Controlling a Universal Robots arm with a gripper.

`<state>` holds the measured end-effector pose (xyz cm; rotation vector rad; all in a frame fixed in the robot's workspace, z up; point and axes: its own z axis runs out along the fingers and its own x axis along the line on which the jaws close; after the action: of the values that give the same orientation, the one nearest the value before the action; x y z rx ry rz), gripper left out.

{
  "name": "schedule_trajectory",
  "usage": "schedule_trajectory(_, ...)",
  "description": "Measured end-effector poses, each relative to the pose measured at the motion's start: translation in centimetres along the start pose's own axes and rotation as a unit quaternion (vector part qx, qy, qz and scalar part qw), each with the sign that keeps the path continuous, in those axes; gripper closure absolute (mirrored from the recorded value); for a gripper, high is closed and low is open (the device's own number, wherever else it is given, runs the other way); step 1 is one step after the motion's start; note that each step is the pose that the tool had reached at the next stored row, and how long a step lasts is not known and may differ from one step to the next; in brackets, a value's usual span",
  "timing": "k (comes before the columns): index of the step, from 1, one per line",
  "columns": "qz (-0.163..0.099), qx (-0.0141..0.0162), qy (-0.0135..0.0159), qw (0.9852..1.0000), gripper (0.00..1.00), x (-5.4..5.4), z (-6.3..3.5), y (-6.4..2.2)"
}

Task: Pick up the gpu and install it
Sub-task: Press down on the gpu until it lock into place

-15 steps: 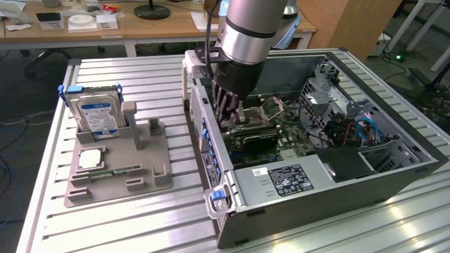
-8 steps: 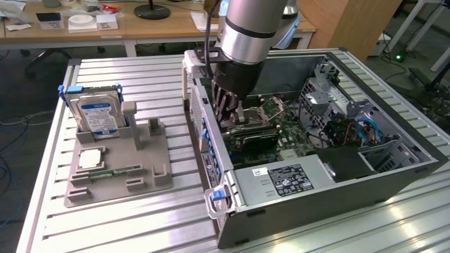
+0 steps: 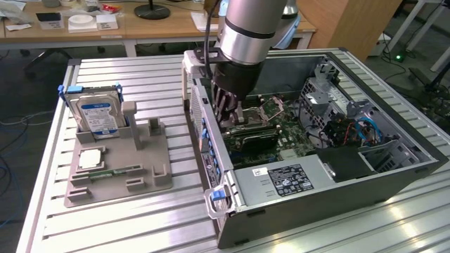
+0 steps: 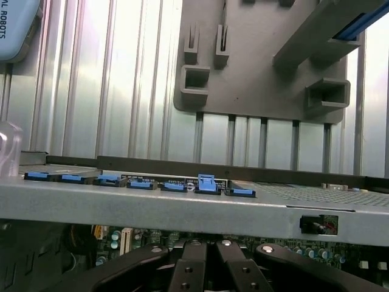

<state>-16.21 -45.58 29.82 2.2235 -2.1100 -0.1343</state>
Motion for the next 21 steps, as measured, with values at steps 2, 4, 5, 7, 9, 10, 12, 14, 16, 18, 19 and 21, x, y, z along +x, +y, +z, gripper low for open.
schedule_trajectory(2,0.0,-0.0002,0.0002,1.0,0.89,0.0,0.14,-0.01)
schedule_trajectory(4,0.0,-0.0004,0.0005,1.0,0.89,0.0,0.23,-0.02)
schedule_trajectory(5,0.0,-0.0003,0.0005,1.0,0.89,0.0,0.25,-0.02)
schedule_trajectory(7,0.0,-0.0001,0.0002,1.0,0.89,0.0,0.29,-0.05)
schedule_trajectory(9,0.0,-0.0001,0.0,1.0,0.89,0.0,0.28,-0.1)
schedule_trajectory(10,0.0,0.0,-0.0001,1.0,0.89,0.0,0.26,-0.15)
schedule_trajectory(12,0.0,0.001,-0.0008,1.0,0.89,0.0,0.22,-0.34)
schedule_trajectory(14,0.0,0.0002,-0.0003,1.0,0.89,0.0,0.14,-0.5)
schedule_trajectory(16,0.0,0.0,-0.0001,1.0,0.89,0.0,0.08,-0.73)
schedule_trajectory(18,0.0,-0.0001,0.0,1.0,0.89,0.1,0.03,-1.03)
schedule_trajectory(19,0.0,0.0,0.0,1.0,0.89,0.1,0.02,-1.14)
schedule_trajectory(21,0.0,-0.0001,0.0,1.0,0.89,0.1,0.0,-1.36)
